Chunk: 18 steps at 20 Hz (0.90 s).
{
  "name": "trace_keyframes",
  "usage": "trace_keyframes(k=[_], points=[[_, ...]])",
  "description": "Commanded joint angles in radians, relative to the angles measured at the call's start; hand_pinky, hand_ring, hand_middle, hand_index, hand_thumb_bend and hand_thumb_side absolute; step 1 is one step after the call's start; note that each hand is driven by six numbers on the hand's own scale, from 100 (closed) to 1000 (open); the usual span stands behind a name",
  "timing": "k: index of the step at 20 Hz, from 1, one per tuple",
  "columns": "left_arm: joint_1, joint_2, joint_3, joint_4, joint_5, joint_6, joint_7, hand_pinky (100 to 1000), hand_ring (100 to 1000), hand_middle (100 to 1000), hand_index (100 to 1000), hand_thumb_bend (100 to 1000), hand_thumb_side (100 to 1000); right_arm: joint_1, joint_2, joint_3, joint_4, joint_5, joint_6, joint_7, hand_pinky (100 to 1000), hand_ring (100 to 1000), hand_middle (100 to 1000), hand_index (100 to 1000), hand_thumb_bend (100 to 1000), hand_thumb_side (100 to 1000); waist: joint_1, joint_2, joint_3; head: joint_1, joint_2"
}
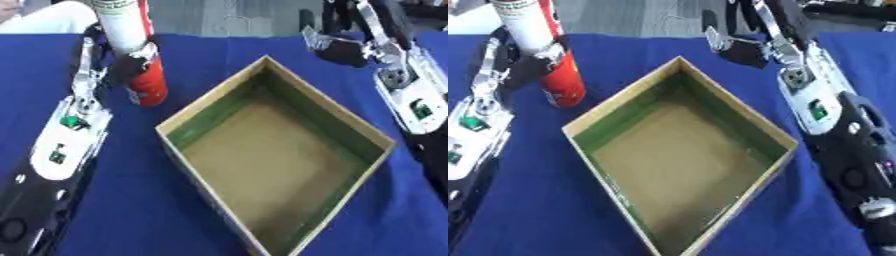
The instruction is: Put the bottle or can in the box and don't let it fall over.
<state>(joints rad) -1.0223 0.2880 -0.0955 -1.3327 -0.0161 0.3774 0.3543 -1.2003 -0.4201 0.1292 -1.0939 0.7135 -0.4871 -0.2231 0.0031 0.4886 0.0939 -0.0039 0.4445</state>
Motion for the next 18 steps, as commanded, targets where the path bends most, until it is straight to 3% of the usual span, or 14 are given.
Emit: trace_keyframes(k=[1,3,4,6,7,8,9,10,11,13,14,18], points=[[-0.017,0.005,0.001,-0.015,0.023,0.001,0.015,1000,794,890,641,313,225,-0.023,-0.019,-0.011,-0.004,-0.012,-0.001,0.009,641,172,810,264,100,401,0.0,-0.023,0.001,-0.007,-0.015],[-0.017,0.005,0.0,-0.015,0.034,0.003,0.023,1000,791,883,633,301,204,-0.022,-0.018,-0.011,-0.002,-0.016,-0.001,0.013,642,175,820,265,100,403,-0.001,-0.023,0.002,-0.007,-0.012],[-0.017,0.004,-0.001,-0.015,0.039,0.005,0.025,1000,778,857,602,240,177,-0.022,-0.018,-0.011,-0.002,-0.018,-0.001,0.015,644,183,845,269,100,411,-0.001,-0.024,0.003,-0.006,-0.01],[-0.017,0.004,-0.002,-0.017,0.051,0.008,0.028,1000,766,836,579,155,205,-0.02,-0.019,-0.01,0.0,-0.021,-0.003,0.021,648,198,873,282,100,411,-0.001,-0.026,0.003,-0.005,-0.008],[-0.016,0.004,-0.002,-0.017,0.058,0.01,0.031,1000,759,826,568,100,265,-0.02,-0.019,-0.01,0.0,-0.021,-0.004,0.024,652,208,888,294,100,409,-0.001,-0.027,0.003,-0.005,-0.008],[-0.016,0.003,0.0,-0.017,0.064,0.012,0.037,1000,753,817,558,100,375,-0.018,-0.02,-0.01,0.0,-0.019,-0.005,0.029,656,217,893,301,100,408,-0.001,-0.028,0.003,-0.006,-0.006],[-0.015,0.003,0.001,-0.016,0.071,0.012,0.045,1000,753,817,558,100,375,-0.018,-0.022,-0.009,-0.001,-0.016,-0.004,0.033,656,217,893,301,100,408,-0.001,-0.029,0.003,-0.006,-0.005],[-0.015,0.003,0.004,-0.015,0.077,0.011,0.056,1000,747,809,548,100,536,-0.016,-0.024,-0.009,-0.001,-0.012,-0.004,0.038,662,237,885,318,100,409,-0.002,-0.03,0.003,-0.006,-0.004],[-0.014,0.003,0.004,-0.015,0.083,0.01,0.068,1000,744,806,542,100,564,-0.014,-0.025,-0.009,-0.002,-0.008,-0.004,0.041,665,266,885,351,100,417,-0.002,-0.031,0.002,-0.005,-0.003],[-0.013,0.005,0.003,-0.019,0.093,0.004,0.084,1000,738,801,536,100,561,-0.007,-0.027,-0.014,-0.012,-0.008,0.0,0.034,665,285,885,370,100,424,-0.002,-0.034,0.001,-0.002,-0.001],[-0.012,0.008,0.003,-0.021,0.095,0.003,0.09,1000,734,800,534,100,555,-0.004,-0.031,-0.021,-0.023,-0.014,0.01,0.021,667,313,885,426,100,406,-0.002,-0.037,-0.001,-0.001,0.002],[0.004,0.024,0.004,-0.019,0.1,-0.002,0.108,1000,723,789,522,100,552,0.034,-0.077,-0.059,-0.172,-0.133,0.116,-0.089,692,415,901,529,100,508,-0.006,-0.048,-0.011,0.009,0.014]])
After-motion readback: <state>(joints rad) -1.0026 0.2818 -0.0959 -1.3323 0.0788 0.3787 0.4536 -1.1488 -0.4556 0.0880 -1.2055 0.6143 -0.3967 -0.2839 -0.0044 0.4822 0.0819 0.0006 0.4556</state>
